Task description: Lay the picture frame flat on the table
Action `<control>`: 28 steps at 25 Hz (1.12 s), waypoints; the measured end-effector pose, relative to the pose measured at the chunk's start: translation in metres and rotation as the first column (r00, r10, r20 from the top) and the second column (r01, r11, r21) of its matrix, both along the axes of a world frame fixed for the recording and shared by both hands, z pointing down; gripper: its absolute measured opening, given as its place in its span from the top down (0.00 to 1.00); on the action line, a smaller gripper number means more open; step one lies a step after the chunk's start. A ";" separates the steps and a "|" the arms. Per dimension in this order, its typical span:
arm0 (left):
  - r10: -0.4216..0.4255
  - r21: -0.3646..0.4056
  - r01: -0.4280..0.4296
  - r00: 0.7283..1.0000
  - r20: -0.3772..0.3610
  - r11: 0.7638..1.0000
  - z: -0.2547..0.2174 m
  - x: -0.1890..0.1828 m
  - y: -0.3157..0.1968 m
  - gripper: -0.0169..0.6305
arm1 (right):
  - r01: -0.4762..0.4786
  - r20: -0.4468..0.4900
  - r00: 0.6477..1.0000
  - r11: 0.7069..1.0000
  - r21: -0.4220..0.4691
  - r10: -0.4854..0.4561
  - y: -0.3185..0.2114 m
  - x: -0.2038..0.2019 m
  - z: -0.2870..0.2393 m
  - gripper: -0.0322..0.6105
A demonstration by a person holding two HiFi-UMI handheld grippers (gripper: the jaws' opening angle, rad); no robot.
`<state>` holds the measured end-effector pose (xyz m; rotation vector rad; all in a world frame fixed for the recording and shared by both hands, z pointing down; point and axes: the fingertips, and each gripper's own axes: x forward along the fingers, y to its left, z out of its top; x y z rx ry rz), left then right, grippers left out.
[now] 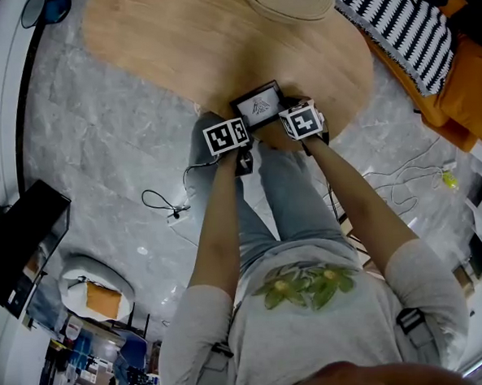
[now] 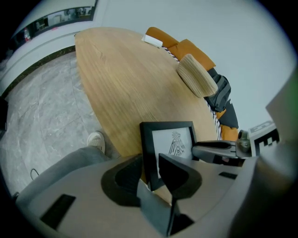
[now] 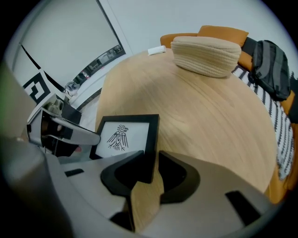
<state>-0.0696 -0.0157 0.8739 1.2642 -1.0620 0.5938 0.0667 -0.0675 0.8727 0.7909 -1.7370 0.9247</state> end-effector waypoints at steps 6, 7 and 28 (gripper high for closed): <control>-0.091 0.023 0.092 0.994 -0.064 0.995 -0.015 0.010 -0.001 0.60 | 0.003 0.053 0.999 1.000 0.011 -0.003 -0.002 -0.001 -0.016 0.70; -0.089 0.031 0.090 0.995 -0.047 0.995 -0.019 0.008 -0.001 0.61 | 0.011 0.060 0.998 1.000 0.022 -0.013 -0.002 -0.003 -0.021 0.71; -0.022 0.292 -0.027 0.986 0.163 0.956 -0.139 0.013 -0.023 0.95 | 0.010 0.116 0.993 0.995 0.101 -0.022 0.004 -0.013 -0.127 0.94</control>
